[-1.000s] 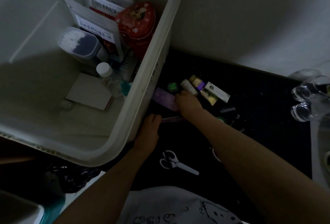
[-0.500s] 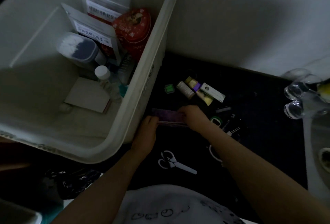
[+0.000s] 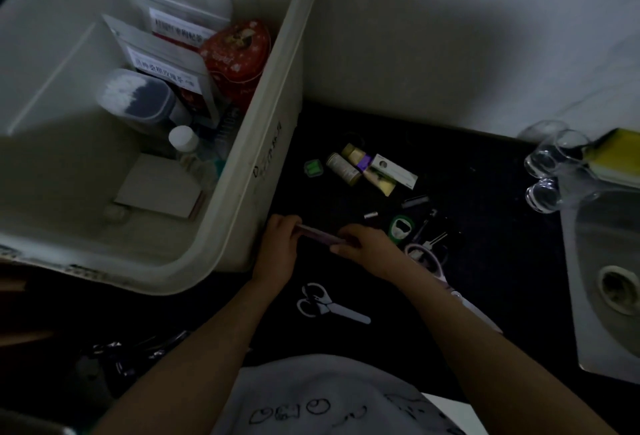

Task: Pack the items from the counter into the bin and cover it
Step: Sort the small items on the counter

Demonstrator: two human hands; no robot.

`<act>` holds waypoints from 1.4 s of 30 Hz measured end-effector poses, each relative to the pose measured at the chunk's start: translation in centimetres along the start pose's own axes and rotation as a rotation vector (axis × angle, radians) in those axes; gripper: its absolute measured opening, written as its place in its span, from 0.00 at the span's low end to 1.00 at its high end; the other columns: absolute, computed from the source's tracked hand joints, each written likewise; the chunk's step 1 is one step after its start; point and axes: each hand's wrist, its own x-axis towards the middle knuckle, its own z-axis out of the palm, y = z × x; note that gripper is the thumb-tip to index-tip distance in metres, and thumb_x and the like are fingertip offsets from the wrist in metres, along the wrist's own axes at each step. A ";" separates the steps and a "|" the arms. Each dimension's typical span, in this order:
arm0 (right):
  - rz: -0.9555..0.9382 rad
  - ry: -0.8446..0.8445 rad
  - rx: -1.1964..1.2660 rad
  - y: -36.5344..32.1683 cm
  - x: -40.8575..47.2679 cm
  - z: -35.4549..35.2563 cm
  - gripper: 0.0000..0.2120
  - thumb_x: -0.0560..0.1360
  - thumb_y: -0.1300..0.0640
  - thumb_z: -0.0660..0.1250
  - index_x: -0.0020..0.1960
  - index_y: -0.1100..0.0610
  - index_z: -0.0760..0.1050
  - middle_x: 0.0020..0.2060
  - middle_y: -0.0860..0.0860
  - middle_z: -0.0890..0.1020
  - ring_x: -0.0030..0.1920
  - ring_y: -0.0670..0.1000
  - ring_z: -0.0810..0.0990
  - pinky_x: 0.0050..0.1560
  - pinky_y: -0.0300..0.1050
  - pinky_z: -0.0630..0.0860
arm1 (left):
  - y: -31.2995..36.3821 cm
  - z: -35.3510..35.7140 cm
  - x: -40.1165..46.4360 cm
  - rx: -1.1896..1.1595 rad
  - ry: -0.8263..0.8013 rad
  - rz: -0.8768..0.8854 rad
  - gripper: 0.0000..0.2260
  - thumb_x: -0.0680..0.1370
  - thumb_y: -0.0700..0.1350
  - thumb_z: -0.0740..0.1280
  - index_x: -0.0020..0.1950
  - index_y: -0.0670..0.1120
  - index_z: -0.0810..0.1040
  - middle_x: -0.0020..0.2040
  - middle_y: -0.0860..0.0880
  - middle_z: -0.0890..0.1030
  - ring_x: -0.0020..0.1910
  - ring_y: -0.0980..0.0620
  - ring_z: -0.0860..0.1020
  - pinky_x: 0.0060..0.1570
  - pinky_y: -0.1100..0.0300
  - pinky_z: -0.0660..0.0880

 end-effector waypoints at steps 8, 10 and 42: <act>0.050 0.223 -0.167 0.9 0.9 1.8 0.05 0.75 0.68 0.59 0.48 0.63 0.71 0.53 0.65 0.76 0.53 0.62 0.76 0.42 0.45 0.66 | 1.8 0.8 -0.1 -0.044 0.096 -0.061 0.08 0.78 0.33 0.56 0.51 0.39 0.73 0.49 0.43 0.74 0.46 0.50 0.72 0.41 0.70 0.60; 0.021 0.333 -0.129 0.9 1.1 2.3 0.09 0.74 0.68 0.59 0.53 0.64 0.72 0.54 0.62 0.75 0.53 0.61 0.74 0.44 0.45 0.65 | 2.6 0.9 -0.2 -0.090 0.181 -0.086 0.07 0.78 0.33 0.56 0.50 0.40 0.72 0.46 0.44 0.74 0.45 0.50 0.73 0.41 0.69 0.62; 0.084 1.191 0.802 -5.5 -2.1 -6.2 0.06 0.78 0.64 0.53 0.50 0.59 0.67 0.43 0.53 0.74 0.45 0.52 0.73 0.46 0.44 0.69 | 17.0 -1.4 2.9 -0.204 0.382 0.119 0.24 0.77 0.32 0.56 0.74 0.42 0.61 0.65 0.41 0.71 0.65 0.43 0.67 0.63 0.53 0.64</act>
